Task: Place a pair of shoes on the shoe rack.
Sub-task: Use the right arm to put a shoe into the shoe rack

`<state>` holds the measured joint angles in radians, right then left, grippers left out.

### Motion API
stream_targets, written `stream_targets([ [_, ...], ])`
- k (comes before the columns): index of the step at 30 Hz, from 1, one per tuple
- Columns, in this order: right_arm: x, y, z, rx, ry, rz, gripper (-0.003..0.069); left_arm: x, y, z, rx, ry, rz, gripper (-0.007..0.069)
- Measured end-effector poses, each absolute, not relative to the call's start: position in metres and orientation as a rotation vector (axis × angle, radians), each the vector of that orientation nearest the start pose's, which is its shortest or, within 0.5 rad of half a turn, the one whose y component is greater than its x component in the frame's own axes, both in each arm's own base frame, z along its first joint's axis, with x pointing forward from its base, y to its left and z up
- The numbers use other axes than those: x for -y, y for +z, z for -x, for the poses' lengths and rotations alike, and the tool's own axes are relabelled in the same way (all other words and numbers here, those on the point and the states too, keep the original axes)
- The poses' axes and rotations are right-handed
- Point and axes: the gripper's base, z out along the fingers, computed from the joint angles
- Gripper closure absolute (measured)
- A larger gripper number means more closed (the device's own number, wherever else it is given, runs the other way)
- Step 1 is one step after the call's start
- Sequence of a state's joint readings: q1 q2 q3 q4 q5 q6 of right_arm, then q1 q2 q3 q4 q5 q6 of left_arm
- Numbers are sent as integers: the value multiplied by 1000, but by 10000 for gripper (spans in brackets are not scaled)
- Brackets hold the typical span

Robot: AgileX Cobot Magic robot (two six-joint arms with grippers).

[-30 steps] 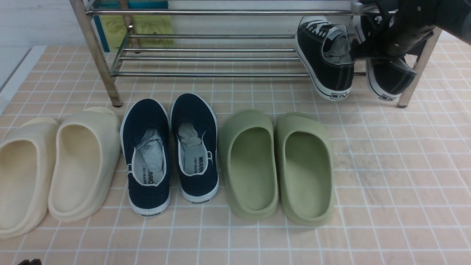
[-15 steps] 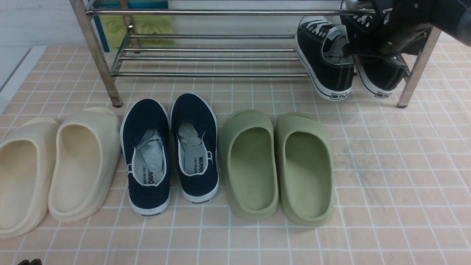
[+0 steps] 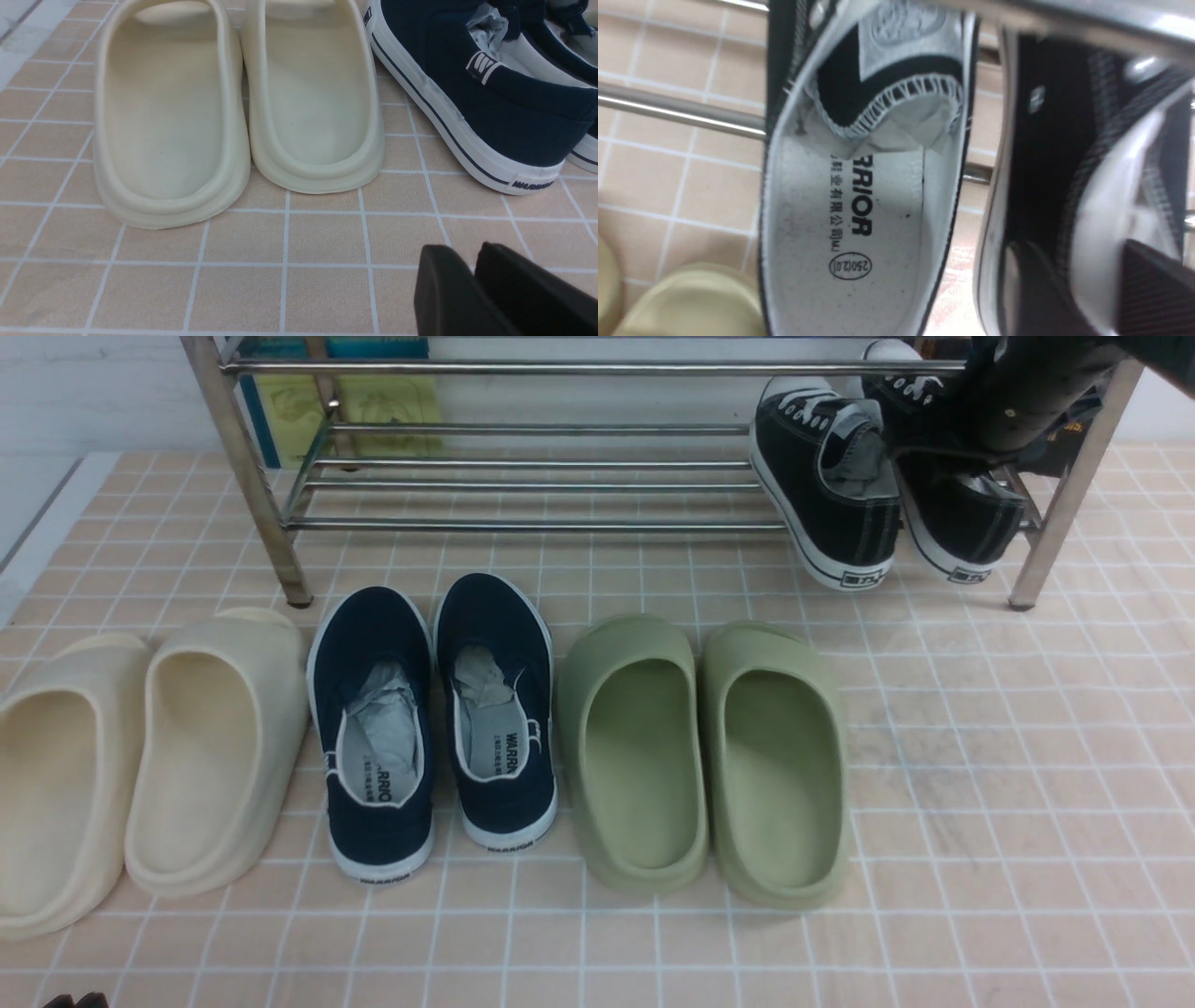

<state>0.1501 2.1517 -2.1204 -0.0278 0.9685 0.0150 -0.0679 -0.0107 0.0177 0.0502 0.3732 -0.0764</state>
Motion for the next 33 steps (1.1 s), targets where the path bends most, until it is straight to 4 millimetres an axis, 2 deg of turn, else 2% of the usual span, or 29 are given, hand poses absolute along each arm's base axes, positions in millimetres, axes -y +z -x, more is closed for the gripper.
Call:
stream_targets([
  [4, -71, 302, -485, -2474, 31, 179, 464, 2, 174, -52, -1863, -50, -23, 479],
  [6, -71, 297, -485, -2480, 27, 182, 453, 2, 174, -52, -1863, -50, -23, 478],
  [10, -71, 277, -490, -2495, 17, 189, 375, 2, 174, -52, -1863, -50, -23, 478],
  [12, -70, 269, -492, -2502, -6, 197, 379, 2, 174, -52, -1863, -50, -23, 478],
  [19, -71, 270, -494, -2496, 21, 121, 620, 2, 174, -52, -1863, -50, -23, 478],
  [23, -72, 268, -496, -2490, 30, 111, 621, 2, 174, -52, -1863, -50, -23, 478],
  [25, -72, 268, -496, -2490, 30, 109, 606, 2, 174, -52, -1863, -50, -23, 478],
  [28, -73, 270, -496, -2473, 39, 105, 473, 2, 174, -52, -1863, -50, -23, 478],
  [29, -73, 271, -497, -2472, 39, 105, 473, 2, 174, -52, -1863, -50, -23, 478],
  [30, -75, 274, -495, -2468, 41, 110, 384, 2, 174, -52, -1863, -50, -23, 478],
  [33, -81, 290, -486, -2464, 47, 127, 228, 2, 174, -52, -1863, -50, -23, 478],
])
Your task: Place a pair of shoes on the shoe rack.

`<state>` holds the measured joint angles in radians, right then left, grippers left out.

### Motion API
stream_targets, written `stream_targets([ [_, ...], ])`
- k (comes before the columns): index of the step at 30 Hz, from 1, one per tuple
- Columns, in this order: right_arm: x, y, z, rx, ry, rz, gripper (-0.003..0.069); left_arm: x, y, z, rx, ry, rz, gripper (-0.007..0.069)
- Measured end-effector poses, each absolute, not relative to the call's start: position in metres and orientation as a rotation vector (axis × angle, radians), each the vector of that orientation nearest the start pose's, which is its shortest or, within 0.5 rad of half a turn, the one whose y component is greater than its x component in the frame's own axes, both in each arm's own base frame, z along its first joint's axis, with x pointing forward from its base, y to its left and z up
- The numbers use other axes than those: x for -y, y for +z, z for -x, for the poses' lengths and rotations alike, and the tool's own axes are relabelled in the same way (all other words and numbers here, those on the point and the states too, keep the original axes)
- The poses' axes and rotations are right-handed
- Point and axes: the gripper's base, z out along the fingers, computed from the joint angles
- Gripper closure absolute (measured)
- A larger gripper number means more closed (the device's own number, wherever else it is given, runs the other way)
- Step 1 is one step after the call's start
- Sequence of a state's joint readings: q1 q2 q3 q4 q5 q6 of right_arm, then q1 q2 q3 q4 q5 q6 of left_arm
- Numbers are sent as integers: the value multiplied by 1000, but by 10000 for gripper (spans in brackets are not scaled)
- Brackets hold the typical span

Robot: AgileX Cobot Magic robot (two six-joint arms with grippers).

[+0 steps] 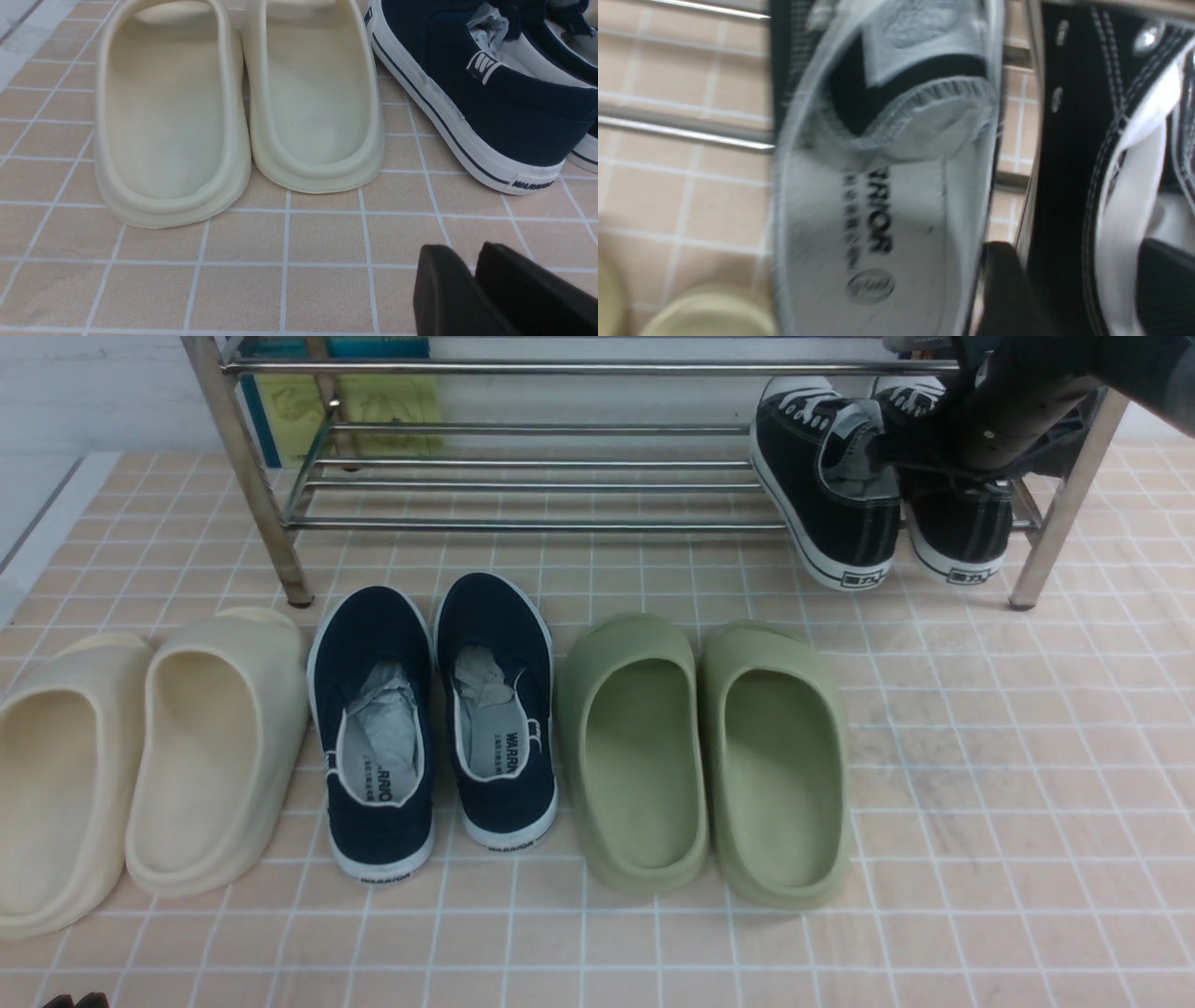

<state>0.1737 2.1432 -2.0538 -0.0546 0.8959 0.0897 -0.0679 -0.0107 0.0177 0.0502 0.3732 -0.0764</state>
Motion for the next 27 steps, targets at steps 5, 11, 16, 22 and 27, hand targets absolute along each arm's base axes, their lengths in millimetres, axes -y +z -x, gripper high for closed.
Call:
stream_targets([
  [5, -89, 346, -453, -2426, 49, 183, 167, 2, 174, -52, -1863, -50, -23, 476],
  [11, -78, 444, -373, -2279, 56, 208, 493, 2, 174, -52, -1863, -50, -23, 475],
  [16, -59, 478, -304, -2153, 17, 196, 661, 2, 174, -52, -1863, -50, -23, 470],
  [22, -43, 440, -225, -2062, 41, 194, 662, 2, 174, -52, -1863, -50, -23, 465],
  [27, -33, 359, -162, -2018, 114, 188, 661, 2, 174, -52, -1863, -50, -23, 465],
])
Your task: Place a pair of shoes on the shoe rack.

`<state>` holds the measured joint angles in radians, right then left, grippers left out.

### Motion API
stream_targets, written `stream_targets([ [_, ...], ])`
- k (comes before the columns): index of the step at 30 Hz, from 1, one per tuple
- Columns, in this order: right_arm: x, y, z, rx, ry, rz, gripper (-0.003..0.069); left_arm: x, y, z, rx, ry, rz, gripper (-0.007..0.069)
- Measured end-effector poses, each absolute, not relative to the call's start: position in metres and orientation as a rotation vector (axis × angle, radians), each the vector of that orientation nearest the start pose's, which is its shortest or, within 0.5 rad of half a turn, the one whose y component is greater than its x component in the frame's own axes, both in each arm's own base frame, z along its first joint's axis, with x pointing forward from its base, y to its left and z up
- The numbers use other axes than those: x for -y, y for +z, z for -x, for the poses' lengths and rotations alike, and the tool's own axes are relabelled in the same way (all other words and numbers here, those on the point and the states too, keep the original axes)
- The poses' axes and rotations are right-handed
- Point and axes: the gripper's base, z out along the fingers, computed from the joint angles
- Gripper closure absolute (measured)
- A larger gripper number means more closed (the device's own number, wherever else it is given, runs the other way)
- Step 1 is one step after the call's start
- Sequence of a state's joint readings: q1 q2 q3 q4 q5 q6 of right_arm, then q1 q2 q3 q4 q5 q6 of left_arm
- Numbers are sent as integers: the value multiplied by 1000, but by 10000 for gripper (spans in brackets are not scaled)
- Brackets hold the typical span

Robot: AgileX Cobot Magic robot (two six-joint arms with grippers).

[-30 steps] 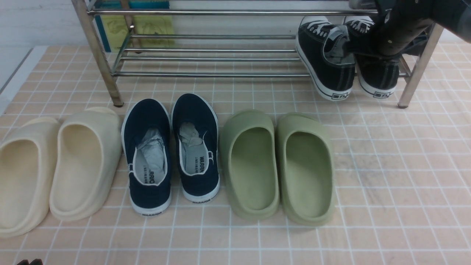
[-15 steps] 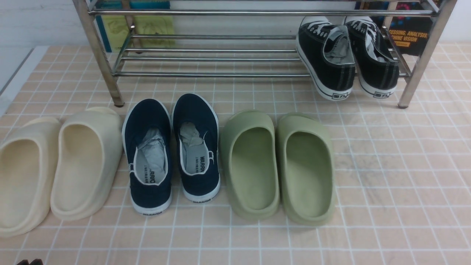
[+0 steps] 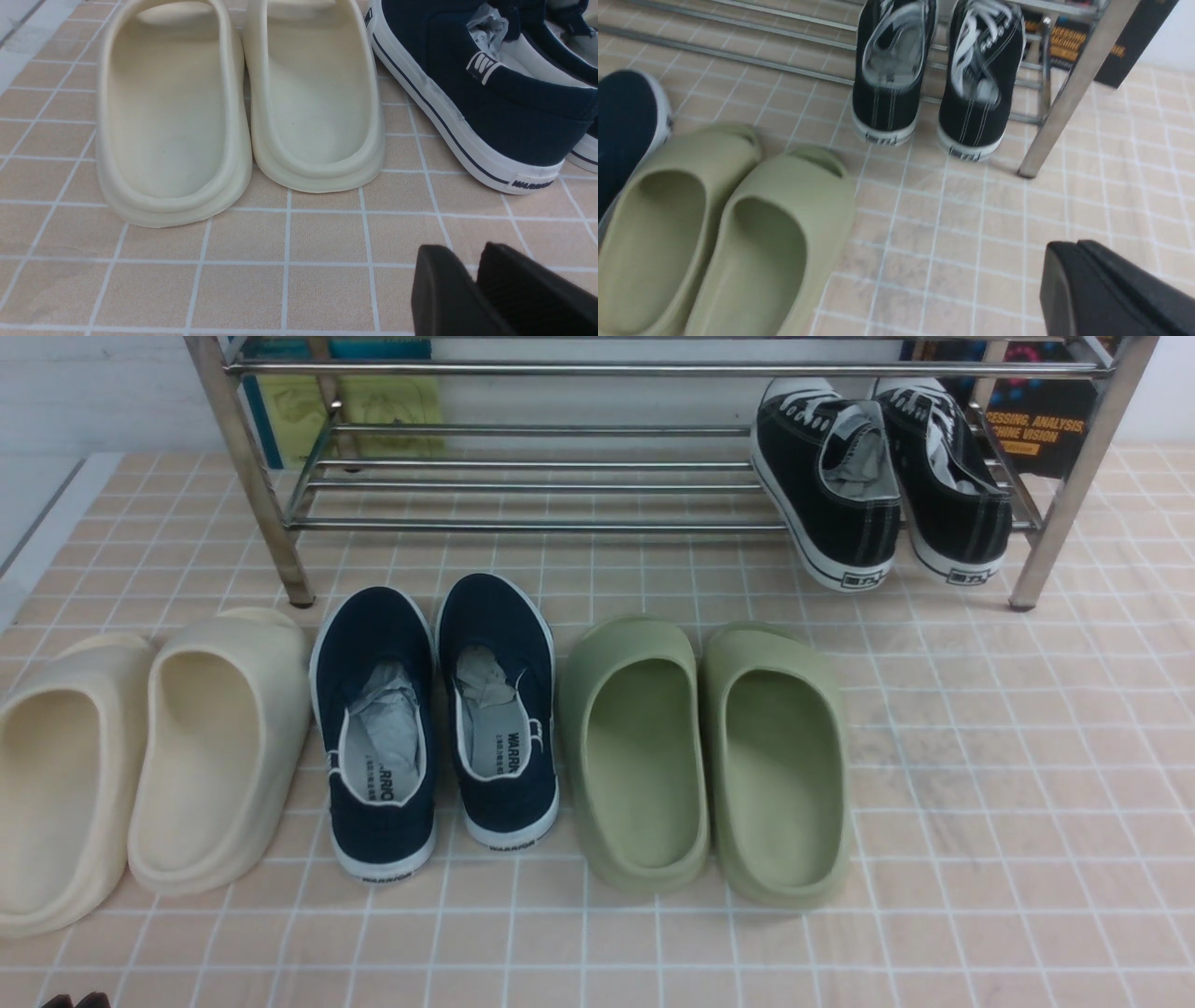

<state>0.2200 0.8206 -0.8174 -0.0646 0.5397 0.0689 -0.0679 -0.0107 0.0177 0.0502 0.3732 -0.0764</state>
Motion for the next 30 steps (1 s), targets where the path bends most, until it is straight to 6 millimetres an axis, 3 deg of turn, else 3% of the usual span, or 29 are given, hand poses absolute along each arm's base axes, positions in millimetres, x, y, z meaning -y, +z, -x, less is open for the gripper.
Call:
stream_targets([
  [5, -24, 288, -109, -1831, 204, 138, 659, 2, 174, -52, -1863, -50, -23, 465],
  [13, -14, 230, -64, -1417, 257, 86, 656, 2, 174, -52, -1863, -50, -23, 457],
  [16, -12, 220, -57, -1363, 261, 82, 654, 2, 174, -52, -1863, -50, -23, 455],
  [24, -12, 216, -54, -1380, 249, 86, 655, 2, 174, -52, -1863, -50, -23, 445],
  [30, -4, 207, -56, -1477, 93, 15, 651, 2, 174, -52, -1863, -50, -23, 443],
])
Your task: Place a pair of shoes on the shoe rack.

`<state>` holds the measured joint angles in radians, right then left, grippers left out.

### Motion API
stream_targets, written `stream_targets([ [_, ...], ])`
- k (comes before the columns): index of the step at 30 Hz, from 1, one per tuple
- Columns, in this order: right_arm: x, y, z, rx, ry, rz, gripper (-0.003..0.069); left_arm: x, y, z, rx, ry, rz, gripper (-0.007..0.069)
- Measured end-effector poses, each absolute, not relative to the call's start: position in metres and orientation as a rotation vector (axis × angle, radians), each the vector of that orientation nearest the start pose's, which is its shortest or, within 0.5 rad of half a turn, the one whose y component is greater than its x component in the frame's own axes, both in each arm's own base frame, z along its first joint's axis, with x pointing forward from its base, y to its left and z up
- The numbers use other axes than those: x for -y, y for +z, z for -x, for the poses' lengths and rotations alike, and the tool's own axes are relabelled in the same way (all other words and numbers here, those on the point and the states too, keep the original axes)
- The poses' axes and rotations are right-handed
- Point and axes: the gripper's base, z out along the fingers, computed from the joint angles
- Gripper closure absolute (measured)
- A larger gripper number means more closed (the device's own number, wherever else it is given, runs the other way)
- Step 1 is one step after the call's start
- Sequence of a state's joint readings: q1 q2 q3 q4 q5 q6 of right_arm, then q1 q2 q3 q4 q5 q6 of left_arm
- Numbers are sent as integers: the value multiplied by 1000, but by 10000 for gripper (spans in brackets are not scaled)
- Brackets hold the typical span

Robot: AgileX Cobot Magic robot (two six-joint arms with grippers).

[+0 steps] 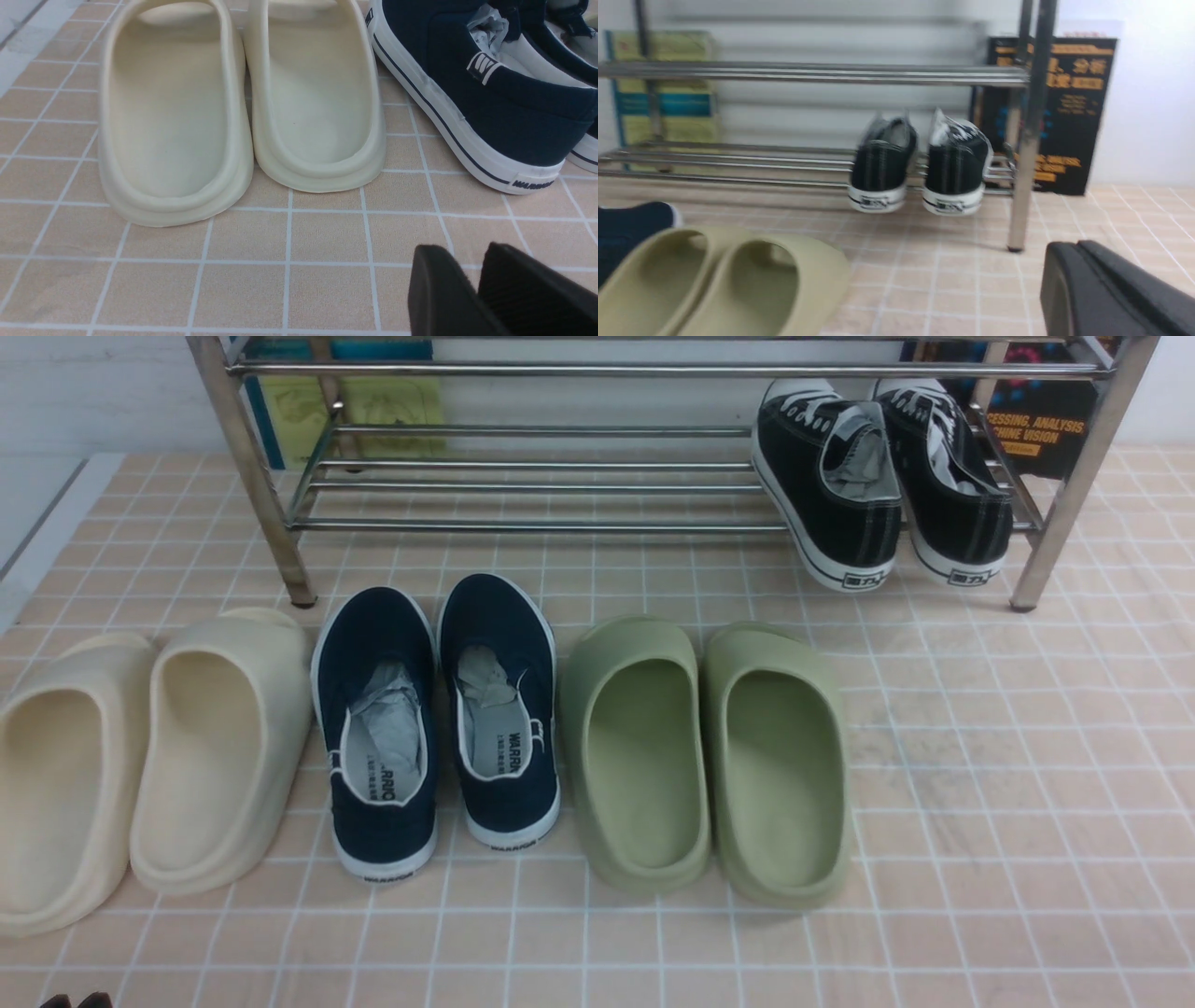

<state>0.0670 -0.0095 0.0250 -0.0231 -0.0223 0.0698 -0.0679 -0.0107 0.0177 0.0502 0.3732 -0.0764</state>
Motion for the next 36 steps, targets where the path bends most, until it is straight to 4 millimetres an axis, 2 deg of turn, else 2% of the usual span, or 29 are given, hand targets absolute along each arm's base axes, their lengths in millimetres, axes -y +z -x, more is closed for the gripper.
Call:
stream_targets([
  [4, 1, 194, -57, -1626, 29, -47, 651, 2, 174, -52, -1863, -50, -23, 443],
  [10, 1, 174, -53, -1839, 22, -72, 650, 2, 174, -52, -1863, -50, -23, 437],
  [36, 0, 174, -52, -1870, 60, -99, 633, 2, 174, -52, -1863, -50, -23, 414],
])
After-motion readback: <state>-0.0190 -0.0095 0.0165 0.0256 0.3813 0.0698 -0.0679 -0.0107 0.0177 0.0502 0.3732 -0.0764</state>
